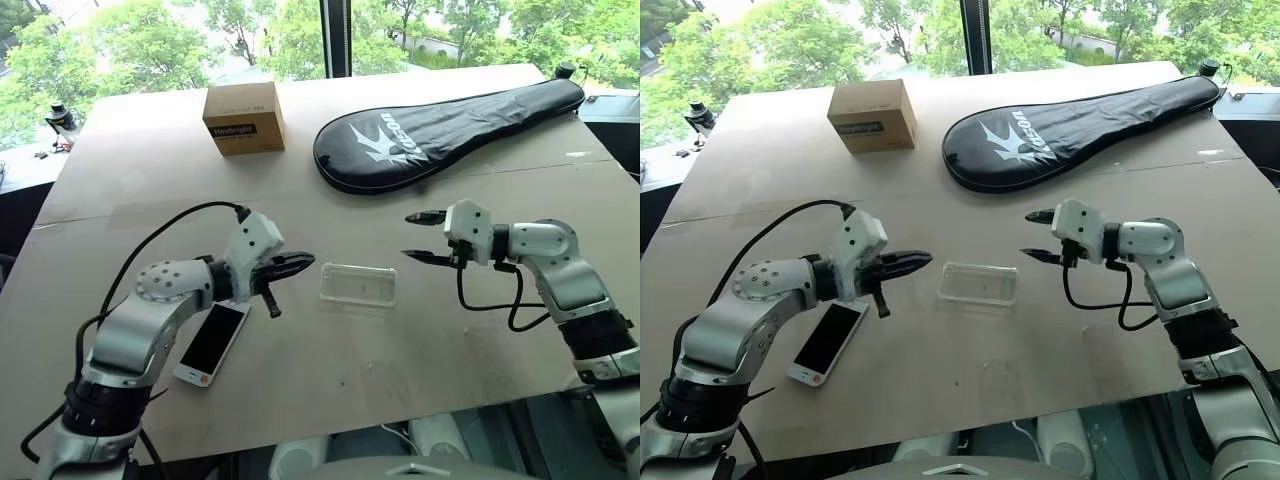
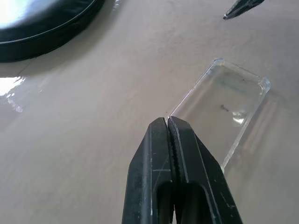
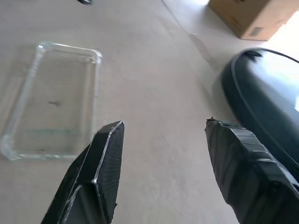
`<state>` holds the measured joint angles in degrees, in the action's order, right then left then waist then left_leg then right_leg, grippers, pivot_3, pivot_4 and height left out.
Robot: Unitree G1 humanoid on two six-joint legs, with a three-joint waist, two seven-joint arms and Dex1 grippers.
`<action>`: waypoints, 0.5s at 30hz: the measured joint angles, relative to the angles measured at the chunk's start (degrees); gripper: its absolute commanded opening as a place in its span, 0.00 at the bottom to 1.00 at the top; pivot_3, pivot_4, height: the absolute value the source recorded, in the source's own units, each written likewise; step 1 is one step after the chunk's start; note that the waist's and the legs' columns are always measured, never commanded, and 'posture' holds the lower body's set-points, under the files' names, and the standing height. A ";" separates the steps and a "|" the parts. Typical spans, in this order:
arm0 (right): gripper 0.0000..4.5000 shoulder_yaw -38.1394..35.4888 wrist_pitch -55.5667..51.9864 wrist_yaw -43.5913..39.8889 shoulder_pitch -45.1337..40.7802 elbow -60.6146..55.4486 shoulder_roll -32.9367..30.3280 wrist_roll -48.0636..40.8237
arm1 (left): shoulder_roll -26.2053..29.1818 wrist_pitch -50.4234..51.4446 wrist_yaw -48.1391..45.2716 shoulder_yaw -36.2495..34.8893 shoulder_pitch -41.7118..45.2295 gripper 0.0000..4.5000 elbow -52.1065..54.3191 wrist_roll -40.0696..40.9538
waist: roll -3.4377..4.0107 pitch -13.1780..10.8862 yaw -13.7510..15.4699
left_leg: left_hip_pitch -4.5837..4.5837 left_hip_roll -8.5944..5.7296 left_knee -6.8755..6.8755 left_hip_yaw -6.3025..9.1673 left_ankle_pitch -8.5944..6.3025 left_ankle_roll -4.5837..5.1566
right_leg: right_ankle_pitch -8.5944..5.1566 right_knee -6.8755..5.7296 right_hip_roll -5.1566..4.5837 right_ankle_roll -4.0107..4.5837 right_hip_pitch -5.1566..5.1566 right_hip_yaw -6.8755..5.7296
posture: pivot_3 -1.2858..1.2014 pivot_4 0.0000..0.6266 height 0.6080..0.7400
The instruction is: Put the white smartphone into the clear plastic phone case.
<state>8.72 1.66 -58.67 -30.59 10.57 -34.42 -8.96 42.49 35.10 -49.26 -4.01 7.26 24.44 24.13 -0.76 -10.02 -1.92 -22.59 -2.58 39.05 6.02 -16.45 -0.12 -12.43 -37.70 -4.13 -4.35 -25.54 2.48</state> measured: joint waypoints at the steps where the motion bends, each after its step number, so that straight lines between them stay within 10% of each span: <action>1: 0.64 -1.14 0.13 -0.39 -0.77 3.59 0.49 -0.71 | 0.11 0.59 0.39 -0.95 -2.03 0.01 0.89 0.48 | -0.01 0.00 -0.09 | 0.02 0.00 0.00 -0.01 0.00 0.00 | 0.00 -0.01 0.00 0.00 0.01 0.01 | 0.52 0.24 1.00; 6: 1.00 -3.00 1.99 -8.47 -2.86 20.34 0.85 -3.22 | -0.91 1.88 4.19 -5.18 -9.40 0.36 4.99 1.22 | 0.00 0.00 -0.28 | 0.08 0.08 -0.02 -0.04 0.00 0.01 | 0.00 -0.04 0.02 0.01 0.03 0.02 | 0.52 0.24 1.00; 12: 1.00 -8.16 7.51 -22.84 -7.98 37.86 -2.36 -7.08 | -7.35 1.59 13.69 -10.06 -18.99 0.94 13.06 0.06 | 0.00 0.00 -0.44 | 0.19 0.20 -0.03 -0.29 -0.02 0.04 | 0.01 0.00 0.01 0.01 0.08 0.22 | 0.52 0.24 1.00; 15: 1.00 -9.20 11.21 -27.80 -9.20 44.93 -3.60 -7.68 | -12.49 0.29 19.66 -10.69 -25.59 0.98 18.02 -2.88 | -0.01 0.00 -0.43 | 0.49 0.27 -0.19 -0.38 -0.11 0.20 | 0.01 0.07 0.04 0.03 0.32 0.27 | 0.52 0.24 1.00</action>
<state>-0.48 12.87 -86.47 -39.79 55.50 -38.01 -16.64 29.99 35.39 -29.60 -14.71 -18.33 42.46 21.25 -0.77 -10.02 -2.35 -22.11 -2.31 38.86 5.64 -16.57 0.08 -12.42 -37.63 -4.09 -4.32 -25.23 2.75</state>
